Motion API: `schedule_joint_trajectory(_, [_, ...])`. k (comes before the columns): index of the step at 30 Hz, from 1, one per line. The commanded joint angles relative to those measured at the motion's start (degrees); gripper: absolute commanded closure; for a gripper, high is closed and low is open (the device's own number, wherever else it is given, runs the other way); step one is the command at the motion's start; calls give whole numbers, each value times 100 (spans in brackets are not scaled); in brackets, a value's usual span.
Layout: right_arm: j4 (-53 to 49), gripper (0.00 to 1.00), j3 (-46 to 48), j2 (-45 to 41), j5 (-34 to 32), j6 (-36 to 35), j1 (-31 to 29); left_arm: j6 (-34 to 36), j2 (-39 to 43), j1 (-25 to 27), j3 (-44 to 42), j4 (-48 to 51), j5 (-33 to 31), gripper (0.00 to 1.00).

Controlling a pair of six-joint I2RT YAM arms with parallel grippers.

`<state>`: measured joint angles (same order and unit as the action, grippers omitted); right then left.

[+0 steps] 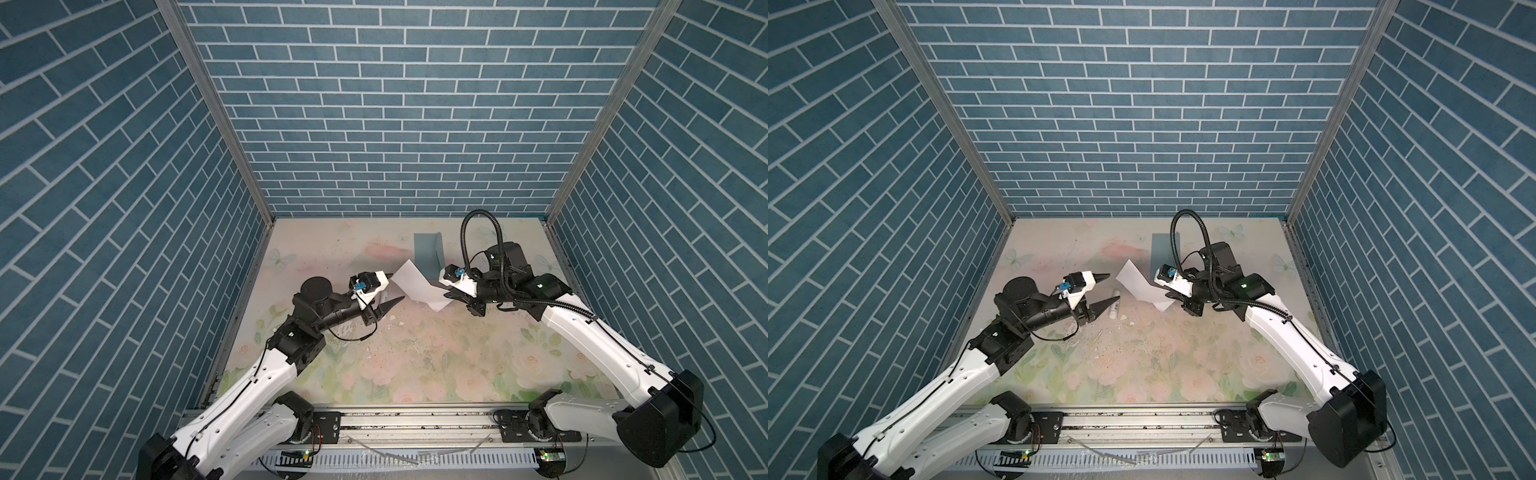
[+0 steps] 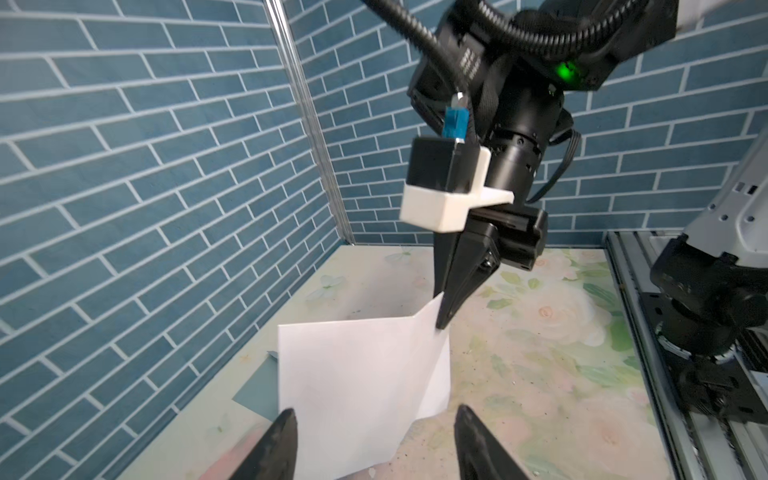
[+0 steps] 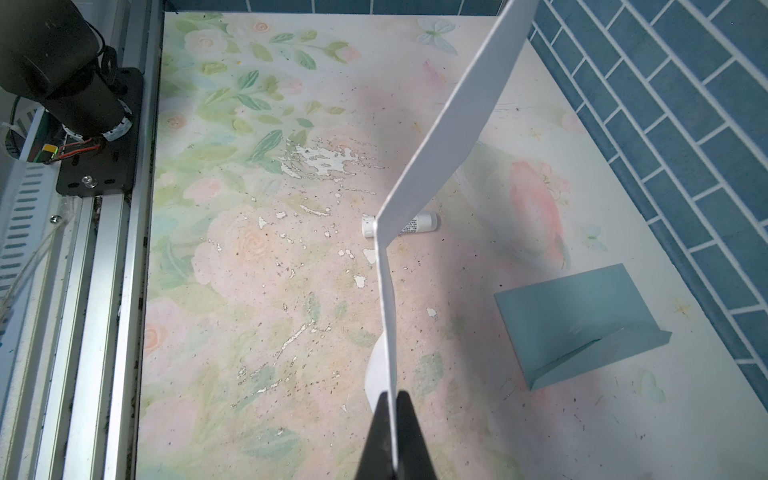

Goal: Place the letter into the envelope and seal it

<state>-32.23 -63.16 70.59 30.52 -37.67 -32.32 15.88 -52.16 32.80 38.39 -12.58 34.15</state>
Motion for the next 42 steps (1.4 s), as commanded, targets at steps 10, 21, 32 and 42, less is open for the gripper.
schedule_joint_trajectory(10, [186,100,137,-71,385,98,-187,91,-624,227,30,-616,59,35])
schedule_joint_trajectory(21, [196,100,58,-43,488,85,-326,38,-992,256,135,-688,458,31])
schedule_joint_trajectory(32, [173,100,-3,-19,517,92,-456,47,-1259,298,331,-751,596,30])
schedule_joint_trajectory(42, [166,100,-76,54,520,79,-529,60,-1444,316,449,-667,808,44])
